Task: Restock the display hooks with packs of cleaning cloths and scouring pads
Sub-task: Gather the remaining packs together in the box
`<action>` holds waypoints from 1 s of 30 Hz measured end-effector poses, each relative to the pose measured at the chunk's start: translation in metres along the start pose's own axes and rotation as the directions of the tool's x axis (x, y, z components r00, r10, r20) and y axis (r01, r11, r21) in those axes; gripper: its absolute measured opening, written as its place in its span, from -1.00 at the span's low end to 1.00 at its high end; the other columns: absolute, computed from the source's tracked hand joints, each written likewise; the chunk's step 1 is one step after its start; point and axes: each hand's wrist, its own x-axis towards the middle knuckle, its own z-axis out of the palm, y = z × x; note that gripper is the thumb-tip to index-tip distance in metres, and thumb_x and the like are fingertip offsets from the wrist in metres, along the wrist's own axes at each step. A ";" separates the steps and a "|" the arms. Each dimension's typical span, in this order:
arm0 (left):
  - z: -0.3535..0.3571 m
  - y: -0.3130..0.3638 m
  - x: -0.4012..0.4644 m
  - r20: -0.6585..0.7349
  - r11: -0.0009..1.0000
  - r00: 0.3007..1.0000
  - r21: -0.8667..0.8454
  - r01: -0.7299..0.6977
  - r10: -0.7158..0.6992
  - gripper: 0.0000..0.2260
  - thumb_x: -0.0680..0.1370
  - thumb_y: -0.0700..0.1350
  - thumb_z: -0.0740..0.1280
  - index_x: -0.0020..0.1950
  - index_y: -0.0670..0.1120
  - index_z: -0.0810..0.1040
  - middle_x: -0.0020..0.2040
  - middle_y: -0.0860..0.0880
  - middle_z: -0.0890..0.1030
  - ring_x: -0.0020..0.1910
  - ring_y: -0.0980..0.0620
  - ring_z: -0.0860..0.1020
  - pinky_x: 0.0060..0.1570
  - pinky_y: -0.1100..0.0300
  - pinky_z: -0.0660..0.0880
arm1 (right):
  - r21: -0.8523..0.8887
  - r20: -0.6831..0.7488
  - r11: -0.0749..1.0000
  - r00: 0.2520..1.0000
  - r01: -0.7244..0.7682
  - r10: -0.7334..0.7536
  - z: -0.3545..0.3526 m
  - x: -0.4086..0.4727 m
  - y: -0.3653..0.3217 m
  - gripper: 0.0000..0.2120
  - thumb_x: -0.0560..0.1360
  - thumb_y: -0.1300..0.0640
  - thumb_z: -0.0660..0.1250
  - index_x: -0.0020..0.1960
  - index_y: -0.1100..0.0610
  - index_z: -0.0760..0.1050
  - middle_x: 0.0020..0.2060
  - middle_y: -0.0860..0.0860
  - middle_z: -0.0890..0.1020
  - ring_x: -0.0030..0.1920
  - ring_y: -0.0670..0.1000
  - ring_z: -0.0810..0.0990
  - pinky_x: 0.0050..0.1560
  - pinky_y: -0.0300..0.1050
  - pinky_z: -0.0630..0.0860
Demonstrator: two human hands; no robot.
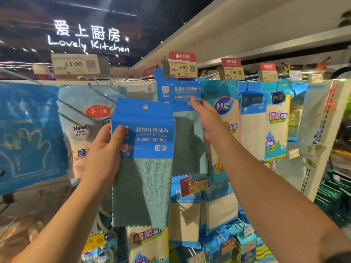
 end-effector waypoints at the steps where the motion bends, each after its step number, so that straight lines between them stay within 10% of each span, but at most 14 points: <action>1: 0.002 0.000 0.001 0.003 1.000 1.000 -0.014 -0.005 0.005 -0.85 0.69 0.00 0.22 0.07 0.17 0.57 -0.11 0.26 0.71 -0.17 0.29 0.66 -0.18 0.29 0.53 | 0.003 0.003 1.000 1.000 -0.004 0.004 0.000 0.000 -0.001 -0.74 0.60 0.06 0.34 0.26 0.10 0.51 0.10 0.06 0.70 0.10 0.05 0.69 0.16 0.06 0.60; 8: 0.008 0.002 0.008 0.029 0.997 0.999 -0.079 -0.018 0.020 -0.86 0.69 -0.03 0.21 0.07 0.13 0.56 -0.17 0.28 0.70 -0.22 0.34 0.63 -0.29 0.45 0.48 | 0.004 -0.029 1.000 1.000 0.005 -0.005 -0.005 0.005 0.002 -0.78 0.60 0.04 0.33 0.21 0.07 0.55 0.01 -0.02 0.73 0.04 -0.03 0.71 -0.06 -0.15 0.60; 19: 0.005 -0.010 0.027 0.049 0.988 0.999 -0.150 0.024 -0.016 -0.87 0.66 0.04 0.25 0.06 0.12 0.59 -0.06 0.14 0.74 -0.10 0.15 0.70 -0.11 0.17 0.57 | -0.184 -0.067 0.977 0.993 -0.104 0.093 0.012 0.042 0.026 -0.71 0.60 -0.05 0.32 0.27 0.02 0.53 0.08 -0.05 0.69 0.09 0.03 0.67 0.23 0.10 0.56; 25: 0.010 -0.012 0.035 0.056 0.984 0.998 -0.173 0.041 -0.032 -0.87 0.68 -0.01 0.24 0.08 0.08 0.59 -0.05 0.11 0.74 -0.10 0.14 0.70 -0.12 0.20 0.56 | -0.315 -0.096 0.926 0.978 -0.206 0.185 0.031 0.075 0.042 -0.29 0.59 -0.19 0.27 0.60 0.09 0.11 0.54 0.03 0.27 0.48 0.15 0.31 0.39 0.05 0.31; 30: 0.017 -0.012 0.040 0.080 0.979 0.995 -0.188 0.076 -0.062 -0.87 0.68 -0.02 0.25 0.05 0.05 0.59 -0.03 0.05 0.74 -0.08 0.07 0.70 -0.02 0.04 0.56 | -0.272 -0.038 0.940 0.978 -0.208 0.205 0.005 0.133 0.097 0.02 0.21 -0.37 0.35 0.58 -0.01 0.19 0.50 0.03 0.36 0.44 0.18 0.39 0.42 0.28 0.34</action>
